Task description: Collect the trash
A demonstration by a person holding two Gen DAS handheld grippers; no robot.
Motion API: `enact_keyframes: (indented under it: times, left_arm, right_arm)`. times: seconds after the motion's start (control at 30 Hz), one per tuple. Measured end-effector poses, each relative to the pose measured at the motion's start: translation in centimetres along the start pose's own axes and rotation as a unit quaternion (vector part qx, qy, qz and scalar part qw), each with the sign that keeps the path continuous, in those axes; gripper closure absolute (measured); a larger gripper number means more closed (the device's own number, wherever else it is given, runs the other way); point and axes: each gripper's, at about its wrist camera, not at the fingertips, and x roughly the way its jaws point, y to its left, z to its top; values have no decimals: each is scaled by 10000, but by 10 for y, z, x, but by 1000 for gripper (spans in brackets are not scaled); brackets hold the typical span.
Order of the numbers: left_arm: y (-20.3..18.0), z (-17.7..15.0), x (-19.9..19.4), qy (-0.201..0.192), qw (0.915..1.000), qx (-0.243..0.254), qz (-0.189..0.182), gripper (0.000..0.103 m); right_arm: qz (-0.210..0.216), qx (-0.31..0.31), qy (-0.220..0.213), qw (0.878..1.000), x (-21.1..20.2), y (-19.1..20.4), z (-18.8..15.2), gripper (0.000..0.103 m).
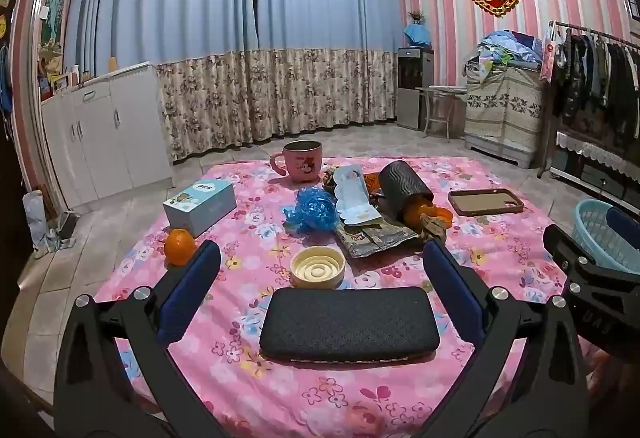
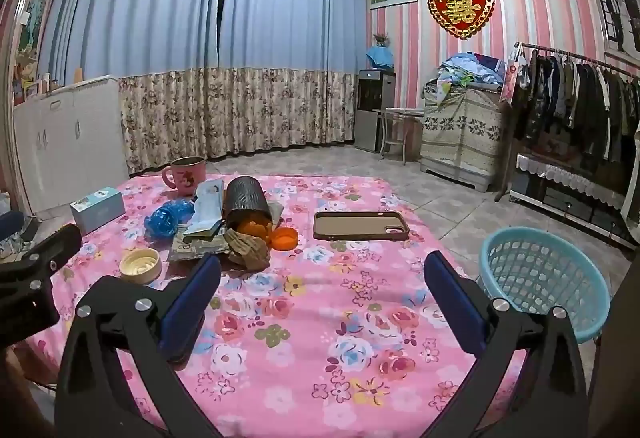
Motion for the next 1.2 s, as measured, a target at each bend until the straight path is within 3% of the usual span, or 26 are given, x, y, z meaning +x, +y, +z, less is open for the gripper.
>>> enact_keyframes:
  times: [1.2]
  left_arm:
    - [1,-1,0,-36,10000,43,-20,5]
  right_arm:
    - [-31,-96,26,9999,8,5,-3,4]
